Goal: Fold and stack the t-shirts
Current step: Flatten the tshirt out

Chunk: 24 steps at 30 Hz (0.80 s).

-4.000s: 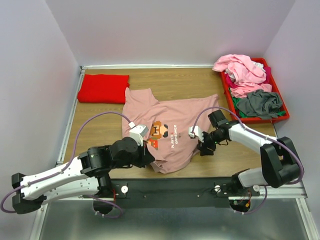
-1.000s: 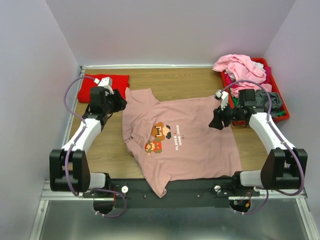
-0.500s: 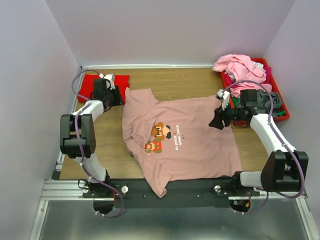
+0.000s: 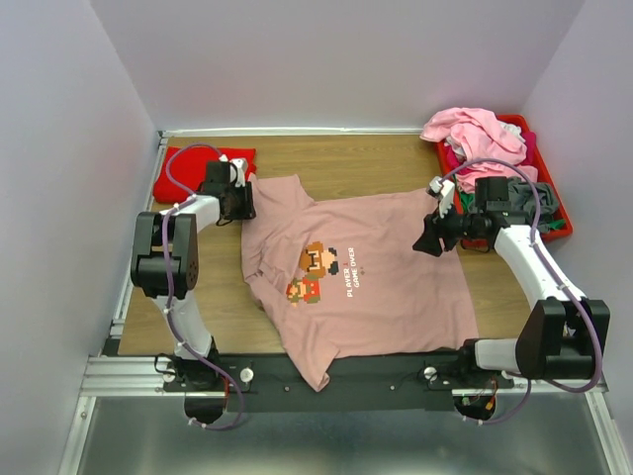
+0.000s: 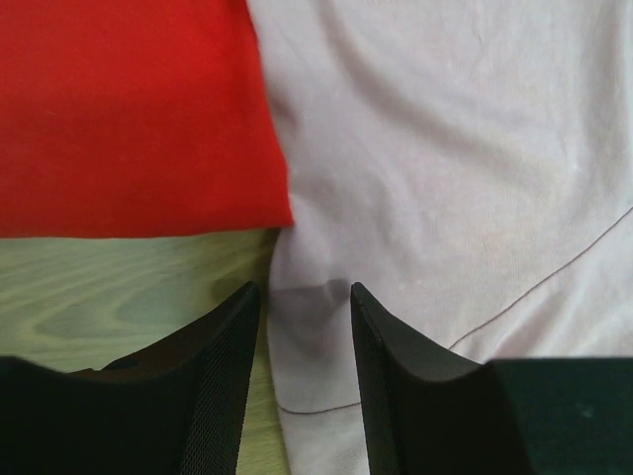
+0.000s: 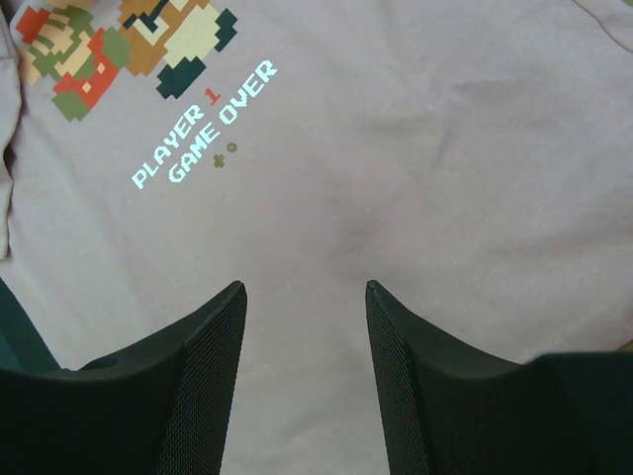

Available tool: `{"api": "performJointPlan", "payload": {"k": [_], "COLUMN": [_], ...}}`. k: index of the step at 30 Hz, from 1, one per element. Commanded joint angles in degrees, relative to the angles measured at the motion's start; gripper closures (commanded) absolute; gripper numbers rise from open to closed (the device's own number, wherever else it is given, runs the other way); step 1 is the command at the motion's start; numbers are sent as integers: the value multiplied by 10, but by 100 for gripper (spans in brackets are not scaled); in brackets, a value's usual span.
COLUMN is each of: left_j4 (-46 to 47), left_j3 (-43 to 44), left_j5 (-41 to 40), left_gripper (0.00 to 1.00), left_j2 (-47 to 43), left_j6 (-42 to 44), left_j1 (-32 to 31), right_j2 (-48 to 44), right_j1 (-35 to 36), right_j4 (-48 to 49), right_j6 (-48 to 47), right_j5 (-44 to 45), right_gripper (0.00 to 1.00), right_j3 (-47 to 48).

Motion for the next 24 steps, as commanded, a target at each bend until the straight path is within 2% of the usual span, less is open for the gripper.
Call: {"api": "performJointPlan", "payload": {"k": [1,6,9,11,18,21,24], "left_j4": [-22,-29,-33,-32,-25,-24,-17], "left_j3": [14,19,21,19,11,10,5], "left_j5": [-22,-25,-26,-28,-19,-8,1], "left_gripper": [51,55,70,75,87,97,100], "left_j2": [10,19,14,1,-26,-35,-51], "left_j6": [11,12,12,12,12,12,12], "left_j1": [-4,-11,-14,-15,-18,-18,-19], "right_j2": [-12,-12,-12,-11,-8,-8,-7], "right_j1": [-3,-3,-3,-3,-3,-3,-3], "right_j4": [6,7,7,6,6,6,6], "right_j6": [5,5,5,4,4,4,4], "right_j5": [-10,-10,-9,-8,-5,-4,-4], "right_gripper": [41,41,41,41,41,41,41], "right_j3": [-8,-8,-8,-8,-8,-8,-8]}}
